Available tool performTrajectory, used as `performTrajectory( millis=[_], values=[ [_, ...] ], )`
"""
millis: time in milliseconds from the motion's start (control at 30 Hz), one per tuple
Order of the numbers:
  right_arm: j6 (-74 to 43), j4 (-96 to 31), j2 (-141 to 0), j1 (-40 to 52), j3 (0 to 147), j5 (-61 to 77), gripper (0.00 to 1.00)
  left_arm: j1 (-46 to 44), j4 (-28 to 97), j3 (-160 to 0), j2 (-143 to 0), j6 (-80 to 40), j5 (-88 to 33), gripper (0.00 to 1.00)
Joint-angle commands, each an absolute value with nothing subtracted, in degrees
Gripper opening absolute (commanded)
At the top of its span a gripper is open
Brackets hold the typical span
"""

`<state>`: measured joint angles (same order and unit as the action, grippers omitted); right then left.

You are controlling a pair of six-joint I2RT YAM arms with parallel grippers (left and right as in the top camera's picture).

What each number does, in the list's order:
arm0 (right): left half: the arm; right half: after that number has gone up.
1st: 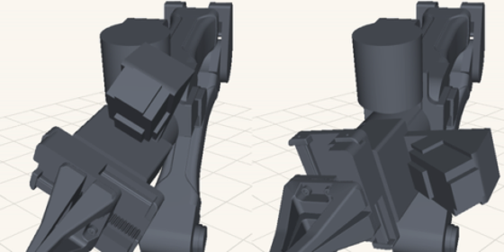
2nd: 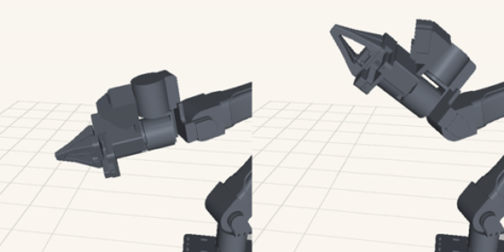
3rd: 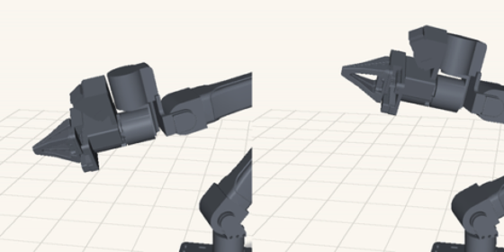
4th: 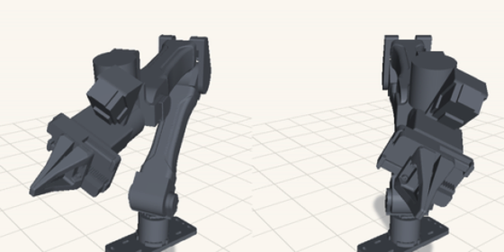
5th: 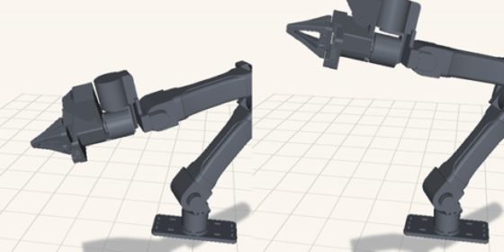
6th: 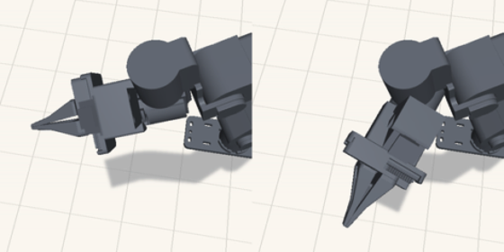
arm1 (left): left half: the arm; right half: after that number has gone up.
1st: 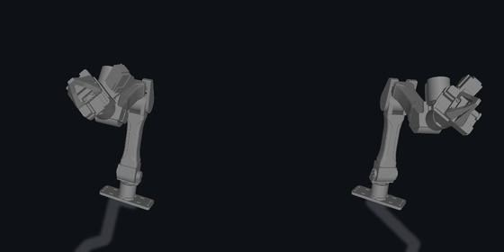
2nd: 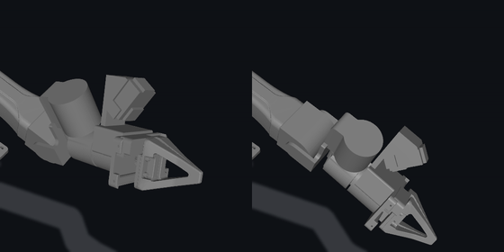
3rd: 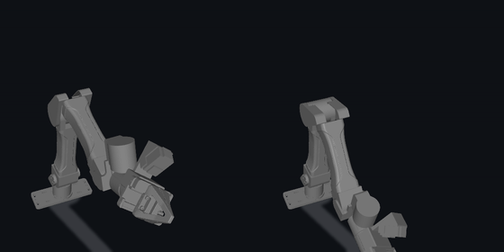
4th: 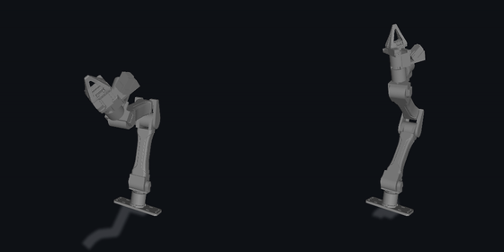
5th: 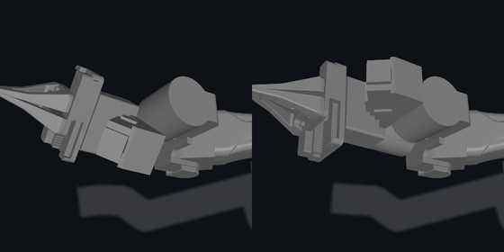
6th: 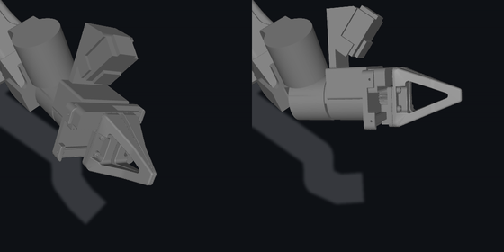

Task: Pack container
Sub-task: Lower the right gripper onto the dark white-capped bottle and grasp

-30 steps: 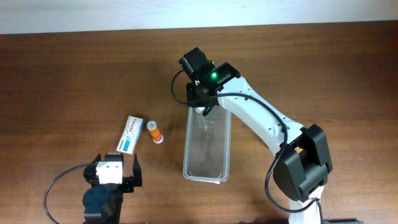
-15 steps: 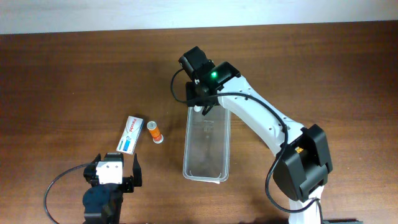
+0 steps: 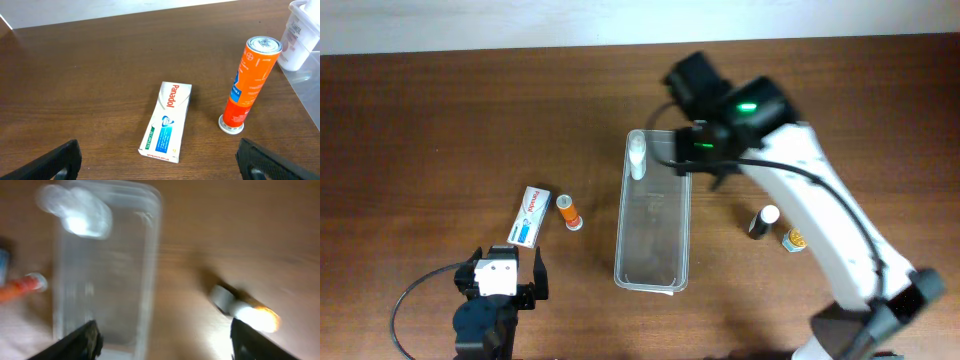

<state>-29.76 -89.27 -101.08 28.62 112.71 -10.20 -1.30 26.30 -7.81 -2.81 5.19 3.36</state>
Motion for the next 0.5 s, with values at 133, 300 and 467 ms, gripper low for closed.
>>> performTrajectory(
  millis=[133, 300, 467],
  values=[
    [-29.8, -95.2, -100.4, 22.3, 107.8, -13.8, 0.79, -1.0, 26.2, -7.6, -2.3, 6.3, 2.7, 0.99],
    [-27.9, -88.6, -100.4, 19.0, 97.2, -10.8, 0.78, -1.0, 26.2, -7.6, -2.3, 6.3, 2.7, 0.99],
    [-23.9, -81.2, -100.4, 14.9, 88.4, -3.4, 0.73, -1.0, 26.2, -7.6, -2.3, 6.3, 2.7, 0.99]
  ],
)
